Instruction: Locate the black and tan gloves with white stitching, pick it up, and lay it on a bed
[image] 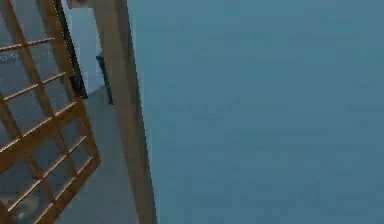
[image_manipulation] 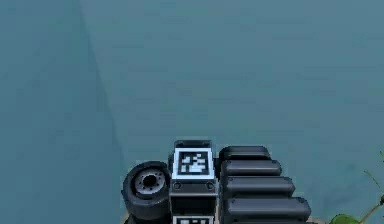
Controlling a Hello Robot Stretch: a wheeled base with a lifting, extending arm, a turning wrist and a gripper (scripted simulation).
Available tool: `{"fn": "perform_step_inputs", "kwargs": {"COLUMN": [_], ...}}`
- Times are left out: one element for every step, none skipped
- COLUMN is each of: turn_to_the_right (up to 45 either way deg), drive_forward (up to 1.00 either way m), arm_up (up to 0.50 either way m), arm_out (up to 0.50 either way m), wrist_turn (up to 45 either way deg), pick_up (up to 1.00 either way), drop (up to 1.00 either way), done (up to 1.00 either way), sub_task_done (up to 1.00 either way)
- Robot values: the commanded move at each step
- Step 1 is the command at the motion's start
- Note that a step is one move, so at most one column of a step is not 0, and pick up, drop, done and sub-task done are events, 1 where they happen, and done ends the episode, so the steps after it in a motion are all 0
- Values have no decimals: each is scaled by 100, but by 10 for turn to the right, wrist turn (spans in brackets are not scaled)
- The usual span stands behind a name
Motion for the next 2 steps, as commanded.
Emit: {"fn": "perform_step_inputs", "kwargs": {"turn_to_the_right": [-450,-450], "drive_forward": [0,0], "arm_up": [0,0], "arm_out": [0,0], "wrist_turn": [0,0], "pick_up": [0,0], "drop": [0,0], "done": [0,0], "sub_task_done": [0,0]}}
